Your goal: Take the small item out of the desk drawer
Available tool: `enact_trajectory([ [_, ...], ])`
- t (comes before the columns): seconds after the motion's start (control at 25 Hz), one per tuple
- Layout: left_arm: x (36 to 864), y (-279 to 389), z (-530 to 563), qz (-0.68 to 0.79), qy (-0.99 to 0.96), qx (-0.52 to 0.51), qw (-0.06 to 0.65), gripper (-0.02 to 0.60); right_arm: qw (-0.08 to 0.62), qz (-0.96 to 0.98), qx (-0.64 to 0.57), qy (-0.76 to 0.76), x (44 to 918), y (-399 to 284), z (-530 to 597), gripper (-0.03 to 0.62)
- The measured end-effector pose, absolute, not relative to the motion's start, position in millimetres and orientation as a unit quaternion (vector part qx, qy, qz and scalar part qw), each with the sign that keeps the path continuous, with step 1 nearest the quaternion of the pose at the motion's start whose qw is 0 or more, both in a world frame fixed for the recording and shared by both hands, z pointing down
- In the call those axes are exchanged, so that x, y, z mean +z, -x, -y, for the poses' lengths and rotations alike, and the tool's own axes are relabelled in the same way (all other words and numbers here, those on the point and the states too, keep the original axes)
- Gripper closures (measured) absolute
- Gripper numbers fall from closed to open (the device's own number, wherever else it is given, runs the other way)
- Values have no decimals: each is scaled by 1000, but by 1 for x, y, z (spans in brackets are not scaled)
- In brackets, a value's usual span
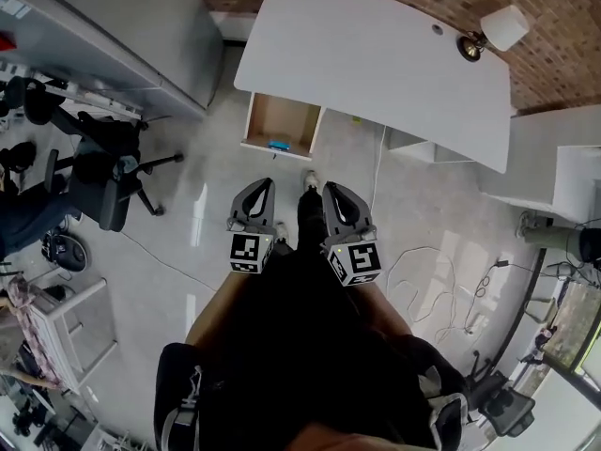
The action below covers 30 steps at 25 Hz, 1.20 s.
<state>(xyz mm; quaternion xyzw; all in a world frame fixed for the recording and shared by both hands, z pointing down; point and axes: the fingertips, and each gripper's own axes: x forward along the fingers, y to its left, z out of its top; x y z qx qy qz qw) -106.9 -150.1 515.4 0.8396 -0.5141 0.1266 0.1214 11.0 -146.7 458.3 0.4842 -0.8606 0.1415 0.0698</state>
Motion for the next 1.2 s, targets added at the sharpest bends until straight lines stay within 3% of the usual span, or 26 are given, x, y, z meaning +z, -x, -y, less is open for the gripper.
enact_trajectory([
  [0.24,586,108,215,519,-822,170,162,550,88,865,161,-467,483,-15,218,568],
  [0.52,697,101,264,500,-798,234,242,332,109,860,191,-461,522,-21,269,568],
  [0.64,751,102,275,498,-779,266,274,282,118,856,205,-459,538,-21,282,568],
  [1.2,958,112,293,477,-683,396,386,212,145,843,258,-450,606,-31,318,568],
])
